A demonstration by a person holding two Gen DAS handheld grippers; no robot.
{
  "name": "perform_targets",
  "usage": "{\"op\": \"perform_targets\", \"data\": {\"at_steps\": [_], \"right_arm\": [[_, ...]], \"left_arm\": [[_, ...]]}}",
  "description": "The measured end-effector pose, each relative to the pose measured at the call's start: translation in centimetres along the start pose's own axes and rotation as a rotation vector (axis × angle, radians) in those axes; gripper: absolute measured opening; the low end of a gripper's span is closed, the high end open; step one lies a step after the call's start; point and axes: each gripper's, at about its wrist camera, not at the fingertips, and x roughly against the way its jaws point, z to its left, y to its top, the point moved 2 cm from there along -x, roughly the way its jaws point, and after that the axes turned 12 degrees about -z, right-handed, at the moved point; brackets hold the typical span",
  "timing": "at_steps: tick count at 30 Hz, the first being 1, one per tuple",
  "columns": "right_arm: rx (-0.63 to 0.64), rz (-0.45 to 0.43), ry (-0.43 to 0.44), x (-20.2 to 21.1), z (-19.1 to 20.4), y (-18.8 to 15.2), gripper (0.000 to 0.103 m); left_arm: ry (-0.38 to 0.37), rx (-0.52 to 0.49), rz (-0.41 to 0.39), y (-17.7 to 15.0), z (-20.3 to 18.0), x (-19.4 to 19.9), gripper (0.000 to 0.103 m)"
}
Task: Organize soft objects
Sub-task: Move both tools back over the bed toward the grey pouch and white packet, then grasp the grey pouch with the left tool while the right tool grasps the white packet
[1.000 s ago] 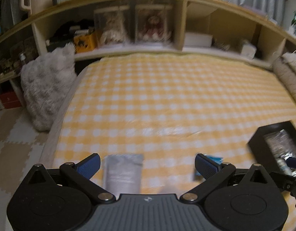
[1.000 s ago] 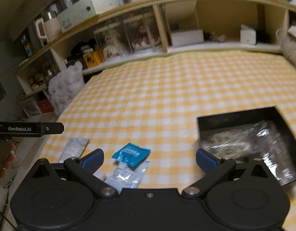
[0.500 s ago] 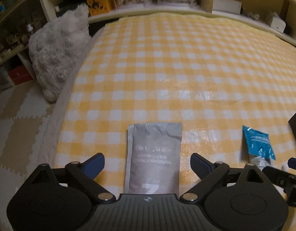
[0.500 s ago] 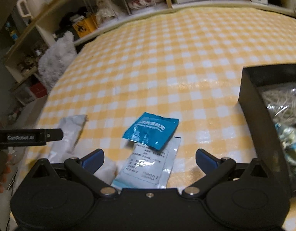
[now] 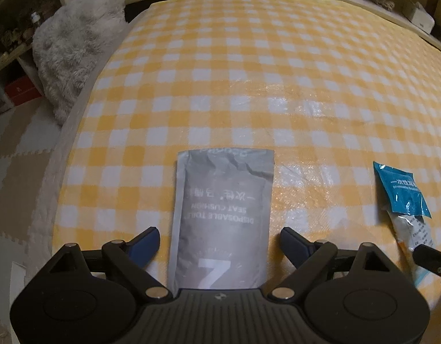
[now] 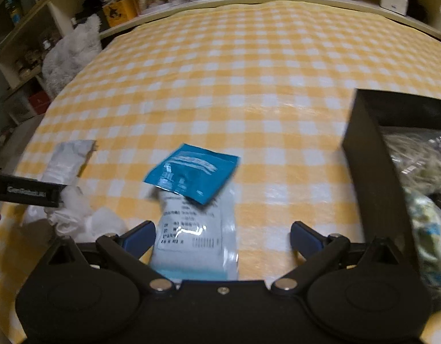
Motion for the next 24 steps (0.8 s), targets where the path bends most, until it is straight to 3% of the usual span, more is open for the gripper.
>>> {"op": "perform_targets", "data": {"at_steps": [7, 9, 16, 19, 20, 22, 23, 24], "right_arm": [[-0.035, -0.004, 0.034, 0.2, -0.2, 0.2, 0.095], [-0.035, -0.005, 0.057, -0.1, 0.3, 0.3, 0.092], [0.121, -0.022, 0.055, -0.9, 2.1, 0.0, 0.079], [0.198, -0.022, 0.047, -1.0, 2.7, -0.2, 0.07], [0.216, -0.025, 0.062, -0.9, 2.8, -0.3, 0.062], [0.225, -0.026, 0.077, -0.7, 2.9, -0.3, 0.06], [0.224, -0.029, 0.097, -0.5, 2.9, -0.3, 0.048], [0.221, -0.035, 0.106, -0.5, 2.8, -0.2, 0.048]], "left_arm": [[-0.022, -0.025, -0.012, 0.3, -0.5, -0.3, 0.073], [-0.029, -0.019, -0.027, 0.2, -1.0, 0.4, 0.062], [-0.048, -0.018, -0.041, 0.1, -2.2, 1.5, 0.056], [-0.054, -0.006, -0.057, 0.3, -2.3, 1.9, 0.056], [-0.054, -0.003, -0.065, 0.5, -2.3, 2.1, 0.055], [-0.059, 0.005, -0.081, 0.8, -2.1, 2.6, 0.055], [-0.064, 0.01, -0.091, 0.9, -2.1, 2.9, 0.055], [-0.07, 0.016, -0.105, 1.0, -2.1, 3.3, 0.055]]}}
